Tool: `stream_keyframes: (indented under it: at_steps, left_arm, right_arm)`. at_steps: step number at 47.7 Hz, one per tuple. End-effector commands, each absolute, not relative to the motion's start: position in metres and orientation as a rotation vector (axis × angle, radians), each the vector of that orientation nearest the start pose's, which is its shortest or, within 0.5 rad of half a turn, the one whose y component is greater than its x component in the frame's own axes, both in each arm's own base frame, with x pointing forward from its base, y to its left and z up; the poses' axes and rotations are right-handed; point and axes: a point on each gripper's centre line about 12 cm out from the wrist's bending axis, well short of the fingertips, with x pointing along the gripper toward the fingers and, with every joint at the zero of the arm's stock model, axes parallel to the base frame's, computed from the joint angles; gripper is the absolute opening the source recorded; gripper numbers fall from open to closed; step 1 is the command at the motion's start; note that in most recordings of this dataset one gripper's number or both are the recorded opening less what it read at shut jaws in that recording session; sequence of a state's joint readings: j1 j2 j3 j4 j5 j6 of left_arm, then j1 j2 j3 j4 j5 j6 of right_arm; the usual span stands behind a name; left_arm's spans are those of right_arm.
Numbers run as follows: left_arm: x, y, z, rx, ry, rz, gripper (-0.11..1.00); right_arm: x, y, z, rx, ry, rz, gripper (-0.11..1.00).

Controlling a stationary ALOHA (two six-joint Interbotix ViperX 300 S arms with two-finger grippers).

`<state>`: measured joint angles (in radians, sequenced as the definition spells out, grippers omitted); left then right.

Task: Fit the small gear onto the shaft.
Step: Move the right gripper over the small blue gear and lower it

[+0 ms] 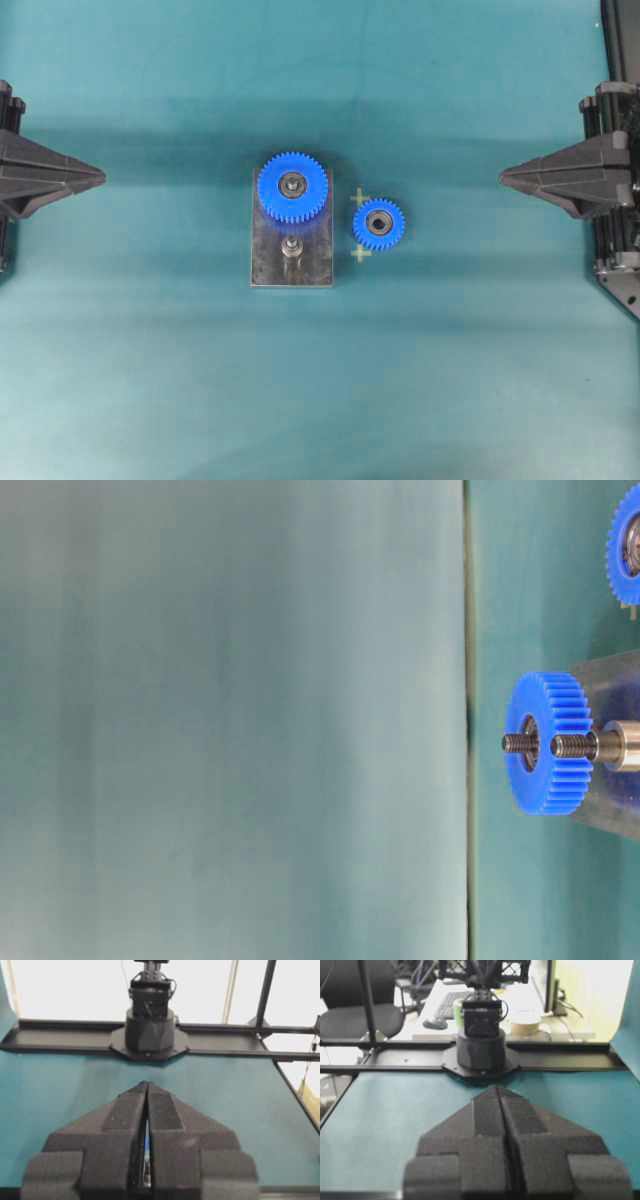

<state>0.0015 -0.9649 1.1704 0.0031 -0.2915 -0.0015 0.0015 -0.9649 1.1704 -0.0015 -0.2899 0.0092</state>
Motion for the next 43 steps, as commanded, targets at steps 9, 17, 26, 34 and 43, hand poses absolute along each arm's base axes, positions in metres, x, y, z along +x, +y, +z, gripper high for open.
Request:
stream_keyframes:
  at_steps: [9,17,26,34,43]
  left_arm:
    - [0.217,-0.004,0.307,-0.031,-0.004,-0.018,0.00]
    - [0.232,-0.004,0.288,-0.028,0.177,-0.013,0.00]
    - [0.248,-0.004,0.266,-0.025,0.344,-0.010,0.00]
    - [0.258,-0.004,0.255,-0.024,0.437,-0.008,0.00]
    - [0.270,-0.004,0.240,-0.015,0.535,-0.007,0.00]
  right_arm:
    - [0.203,-0.006,0.284,0.194,0.056,-0.043,0.01]
    - [0.211,-0.010,0.277,0.227,0.304,-0.072,0.01]
    - [0.225,-0.019,0.268,0.337,0.524,-0.141,0.01]
    - [0.236,-0.027,0.247,0.376,0.676,-0.191,0.01]
    - [0.258,-0.038,0.238,0.400,0.748,-0.231,0.01]
